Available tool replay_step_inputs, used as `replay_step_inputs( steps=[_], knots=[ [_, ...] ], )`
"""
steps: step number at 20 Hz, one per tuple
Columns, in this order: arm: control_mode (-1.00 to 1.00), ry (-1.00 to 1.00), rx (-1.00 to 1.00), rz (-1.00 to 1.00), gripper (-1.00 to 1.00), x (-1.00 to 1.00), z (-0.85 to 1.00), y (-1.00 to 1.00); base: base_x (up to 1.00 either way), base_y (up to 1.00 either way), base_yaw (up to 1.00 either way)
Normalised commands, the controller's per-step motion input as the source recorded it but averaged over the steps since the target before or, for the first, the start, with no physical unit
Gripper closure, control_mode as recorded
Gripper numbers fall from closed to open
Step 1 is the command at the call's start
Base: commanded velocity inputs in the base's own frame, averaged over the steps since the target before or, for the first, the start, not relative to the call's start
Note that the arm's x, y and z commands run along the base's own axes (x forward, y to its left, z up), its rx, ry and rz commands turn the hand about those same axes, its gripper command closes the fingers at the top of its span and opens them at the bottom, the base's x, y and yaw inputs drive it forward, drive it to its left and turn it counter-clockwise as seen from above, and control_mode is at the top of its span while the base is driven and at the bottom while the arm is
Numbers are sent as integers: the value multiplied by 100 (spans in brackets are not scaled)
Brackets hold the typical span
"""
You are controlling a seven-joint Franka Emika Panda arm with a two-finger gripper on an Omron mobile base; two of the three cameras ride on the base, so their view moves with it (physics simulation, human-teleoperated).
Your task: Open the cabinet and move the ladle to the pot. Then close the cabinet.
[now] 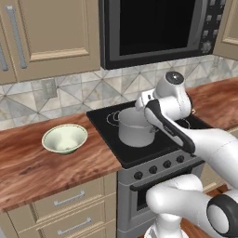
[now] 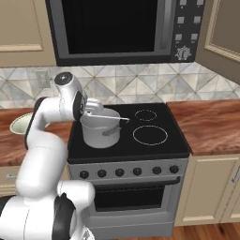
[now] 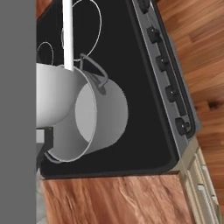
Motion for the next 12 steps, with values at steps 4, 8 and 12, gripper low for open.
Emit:
replay_step_inputs(
  steps=[4, 8, 12],
  knots=[
    [-100, 2, 0, 0, 100, 13, -37, -10, 0, 0, 0],
    [-100, 1, 0, 0, 100, 3, -34, -3, 0, 0, 0],
    [-100, 0, 0, 0, 100, 0, -28, 0, 0, 0, 0]
  ],
)
